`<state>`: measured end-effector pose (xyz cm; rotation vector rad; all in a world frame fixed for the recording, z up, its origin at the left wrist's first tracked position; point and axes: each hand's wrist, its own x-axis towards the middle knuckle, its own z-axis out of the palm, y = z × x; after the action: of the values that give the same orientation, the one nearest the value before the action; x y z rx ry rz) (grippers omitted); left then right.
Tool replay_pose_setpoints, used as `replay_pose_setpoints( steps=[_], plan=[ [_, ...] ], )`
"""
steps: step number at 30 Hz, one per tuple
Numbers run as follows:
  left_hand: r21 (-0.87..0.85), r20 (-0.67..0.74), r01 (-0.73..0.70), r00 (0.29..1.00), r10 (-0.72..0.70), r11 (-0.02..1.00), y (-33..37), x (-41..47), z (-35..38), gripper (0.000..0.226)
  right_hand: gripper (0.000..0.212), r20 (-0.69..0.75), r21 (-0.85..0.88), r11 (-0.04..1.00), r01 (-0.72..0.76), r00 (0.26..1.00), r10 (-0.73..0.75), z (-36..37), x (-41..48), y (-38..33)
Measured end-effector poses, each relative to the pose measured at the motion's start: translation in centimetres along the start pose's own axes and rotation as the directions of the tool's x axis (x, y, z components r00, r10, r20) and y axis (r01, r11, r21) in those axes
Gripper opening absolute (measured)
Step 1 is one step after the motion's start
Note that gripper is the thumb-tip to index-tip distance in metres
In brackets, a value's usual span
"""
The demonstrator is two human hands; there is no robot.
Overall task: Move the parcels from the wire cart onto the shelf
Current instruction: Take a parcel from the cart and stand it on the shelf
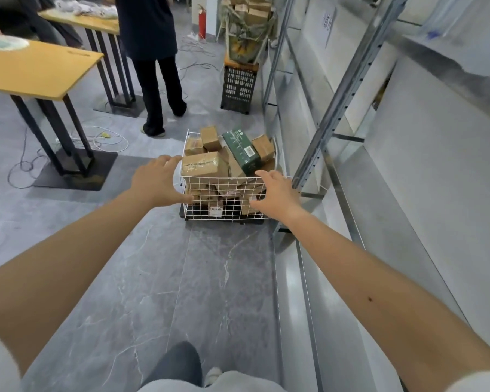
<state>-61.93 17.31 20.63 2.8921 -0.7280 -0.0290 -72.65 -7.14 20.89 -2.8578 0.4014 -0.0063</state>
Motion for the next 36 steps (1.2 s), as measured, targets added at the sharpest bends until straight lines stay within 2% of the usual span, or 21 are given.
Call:
replay_pose_setpoints(
  steps=[10, 16, 19, 22, 30, 33, 36],
  plan=[
    [0.011, 0.008, -0.022, 1.0, 0.022, 1.0, -4.1, 12.3, 2.1, 0.103, 0.076, 0.066, 0.043, 0.998, -0.053, 0.997, 0.05, 2.5, 12.3, -0.7],
    [-0.087, 0.017, 0.011, 1.0, -0.009, 0.996, -8.6, 21.9, 2.0, 0.104, 0.076, 0.115, 0.039, 0.994, -0.099, 0.989, 0.094, 3.1, 22.3, -3.3],
    [-0.137, 0.062, 0.031, 0.998, -0.022, 0.99, -10.8, 25.5, 1.8, 0.105, 0.07, 0.144, 0.075, 0.988, -0.134, 0.982, 0.122, 3.6, 25.7, -4.7],
    [-0.097, 0.113, 0.012, 0.994, -0.001, 0.995, -12.2, 28.2, 2.2, 0.105, 0.061, 0.173, 0.079, 0.986, -0.147, 0.976, 0.132, 4.5, 27.9, -5.5],
    [-0.163, 0.216, -0.001, 0.976, 0.037, 0.987, -13.5, 33.8, 5.2, 0.106, 0.064, 0.228, 0.072, 0.978, -0.197, 0.958, 0.176, 6.3, 33.5, -4.0],
    [-0.171, 0.199, -0.008, 0.979, 0.042, 0.985, -13.1, 36.1, 6.2, 0.106, 0.076, 0.243, 0.096, 0.965, -0.245, 0.946, 0.216, 6.7, 35.9, -2.4],
    [-0.169, 0.122, -0.009, 0.992, 0.031, 0.985, -12.5, 38.8, 7.5, 0.099, 0.076, 0.25, 0.122, 0.957, -0.262, 0.942, 0.225, 7.3, 38.7, -0.3]
  ],
)
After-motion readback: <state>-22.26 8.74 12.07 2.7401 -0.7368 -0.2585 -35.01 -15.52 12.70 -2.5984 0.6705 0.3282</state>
